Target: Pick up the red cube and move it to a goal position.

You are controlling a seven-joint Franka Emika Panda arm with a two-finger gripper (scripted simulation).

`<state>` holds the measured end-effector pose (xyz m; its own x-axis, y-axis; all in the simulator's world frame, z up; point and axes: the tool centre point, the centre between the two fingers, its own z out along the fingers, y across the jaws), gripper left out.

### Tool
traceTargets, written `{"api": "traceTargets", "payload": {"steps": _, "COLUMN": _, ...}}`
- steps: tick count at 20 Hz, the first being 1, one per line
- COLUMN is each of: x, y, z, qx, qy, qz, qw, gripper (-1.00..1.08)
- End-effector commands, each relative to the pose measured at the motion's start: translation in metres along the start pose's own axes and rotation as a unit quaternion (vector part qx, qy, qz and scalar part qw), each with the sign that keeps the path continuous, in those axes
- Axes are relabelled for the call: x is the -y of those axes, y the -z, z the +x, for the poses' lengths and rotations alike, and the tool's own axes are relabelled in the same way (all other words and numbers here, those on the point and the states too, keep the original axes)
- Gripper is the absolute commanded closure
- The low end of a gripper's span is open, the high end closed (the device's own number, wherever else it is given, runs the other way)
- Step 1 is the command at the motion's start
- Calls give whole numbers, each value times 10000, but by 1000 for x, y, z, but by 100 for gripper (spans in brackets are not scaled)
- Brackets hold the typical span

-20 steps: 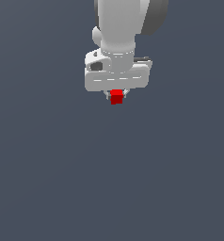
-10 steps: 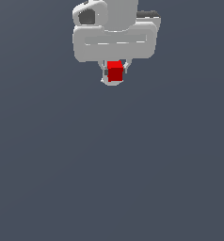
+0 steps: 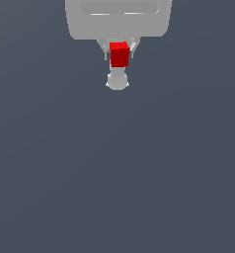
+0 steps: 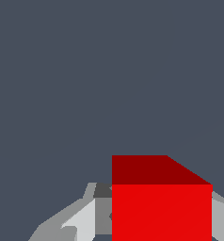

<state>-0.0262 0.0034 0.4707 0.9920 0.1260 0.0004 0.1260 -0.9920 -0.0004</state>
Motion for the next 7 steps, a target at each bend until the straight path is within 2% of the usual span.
{"api": "traceTargets", "payload": {"steps": 1, "x": -1, "y": 7, "z": 1, "qx": 2, "qy": 1, "qz": 0, "qw": 10000, "gripper": 108}}
{"api": "traceTargets", "payload": {"steps": 7, "x": -1, "y": 13, "z": 2, "qx": 2, "qy": 1, "qz": 0, "qw": 10000, "gripper": 108}}
